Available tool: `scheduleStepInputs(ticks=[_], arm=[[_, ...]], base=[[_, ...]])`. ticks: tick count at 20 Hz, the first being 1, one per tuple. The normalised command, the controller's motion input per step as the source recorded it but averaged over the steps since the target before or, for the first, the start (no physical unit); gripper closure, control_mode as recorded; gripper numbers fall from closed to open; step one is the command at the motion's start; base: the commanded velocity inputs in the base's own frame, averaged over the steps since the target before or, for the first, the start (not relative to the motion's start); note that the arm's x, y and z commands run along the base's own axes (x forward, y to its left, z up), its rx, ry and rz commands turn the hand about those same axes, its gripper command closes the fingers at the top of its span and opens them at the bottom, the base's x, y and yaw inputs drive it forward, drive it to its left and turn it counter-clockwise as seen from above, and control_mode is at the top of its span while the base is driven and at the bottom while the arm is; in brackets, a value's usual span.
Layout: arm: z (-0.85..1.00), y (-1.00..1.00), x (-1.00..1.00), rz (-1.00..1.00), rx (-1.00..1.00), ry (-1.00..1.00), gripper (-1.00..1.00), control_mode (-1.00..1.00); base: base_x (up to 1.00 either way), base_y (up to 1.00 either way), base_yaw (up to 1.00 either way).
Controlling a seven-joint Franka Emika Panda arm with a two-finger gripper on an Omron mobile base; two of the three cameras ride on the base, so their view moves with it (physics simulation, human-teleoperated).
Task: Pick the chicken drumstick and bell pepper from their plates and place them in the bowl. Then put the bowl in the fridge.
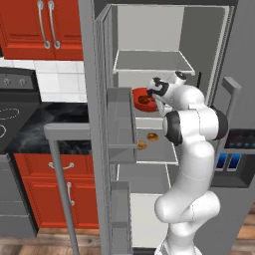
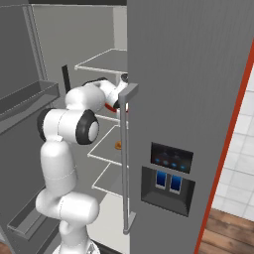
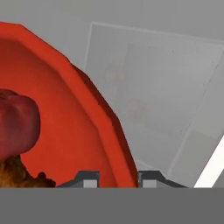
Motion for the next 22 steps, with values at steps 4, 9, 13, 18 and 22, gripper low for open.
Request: scheduleStepInputs(ticks=[4, 9, 13, 18, 22], arm=[[0.06, 0.0, -0.12, 0.0, 0.07, 0.0, -1.0, -1.0], [0.08, 0.0, -0.4, 0.01, 0.04, -0.01, -1.0, -1.0], [0.14, 0.0, -0.68, 0.02, 0.0, -0.05, -1.0, -1.0], [0.14, 0.0, -0.84, 0.0, 0.0, -0.1, -1.0, -1.0], [0.04, 0.0, -0.91, 0.0, -0.02, -0.1, -1.0, -1.0]], base=[[0.0, 0.0, 0.0], [0.0, 0.0, 0.0], [0.0, 0.0, 0.0], [0.0, 0.0, 0.0], [0.0, 0.0, 0.0]])
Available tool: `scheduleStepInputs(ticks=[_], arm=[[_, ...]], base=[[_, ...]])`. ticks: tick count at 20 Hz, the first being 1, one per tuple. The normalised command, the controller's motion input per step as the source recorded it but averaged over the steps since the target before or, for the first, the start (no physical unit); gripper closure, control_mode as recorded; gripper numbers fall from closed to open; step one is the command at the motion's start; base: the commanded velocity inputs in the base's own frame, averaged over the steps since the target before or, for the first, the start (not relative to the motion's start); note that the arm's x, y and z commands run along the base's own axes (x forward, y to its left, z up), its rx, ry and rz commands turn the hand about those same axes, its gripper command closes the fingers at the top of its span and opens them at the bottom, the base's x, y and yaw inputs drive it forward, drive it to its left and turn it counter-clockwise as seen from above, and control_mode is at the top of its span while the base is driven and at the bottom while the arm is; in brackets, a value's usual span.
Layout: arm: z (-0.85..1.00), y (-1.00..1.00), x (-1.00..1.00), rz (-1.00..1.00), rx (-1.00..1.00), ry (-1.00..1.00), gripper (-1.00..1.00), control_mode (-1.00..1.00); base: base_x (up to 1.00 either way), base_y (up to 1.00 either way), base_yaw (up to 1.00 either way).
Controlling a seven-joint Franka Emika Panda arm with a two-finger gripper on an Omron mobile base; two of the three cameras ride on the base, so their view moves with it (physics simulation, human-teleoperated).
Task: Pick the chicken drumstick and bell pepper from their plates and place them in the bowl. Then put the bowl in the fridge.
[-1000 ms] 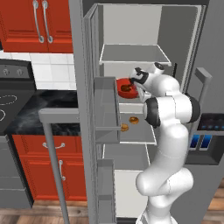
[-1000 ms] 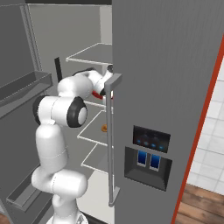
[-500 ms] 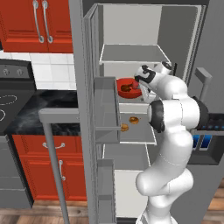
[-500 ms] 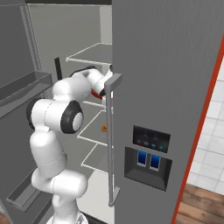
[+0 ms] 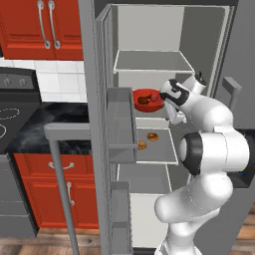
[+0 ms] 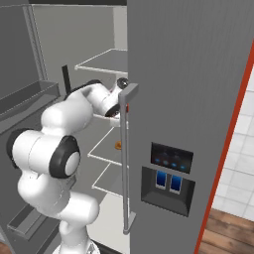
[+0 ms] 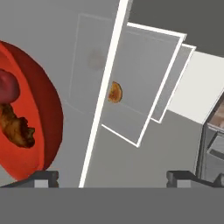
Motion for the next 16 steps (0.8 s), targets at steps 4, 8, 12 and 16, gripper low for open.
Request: scheduleStepInputs(ticks=[4, 8, 12, 16], arm=[[0.0, 0.0, -0.93, 0.0, -0.08, -0.03, -1.0, -1.0], [0.0, 0.0, -0.89, 0.0, -0.06, 0.0, -1.0, -1.0], [-0.03, 0.0, -0.91, 0.0, -0.08, 0.0, -1.0, -1.0], [-0.18, 0.0, -0.94, 0.0, -0.04, 0.0, -1.0, -1.0]], base=[[0.0, 0.0, 0.0], [0.0, 0.0, 0.0], [0.0, 0.0, 0.0], [0.0, 0.0, 0.0]])
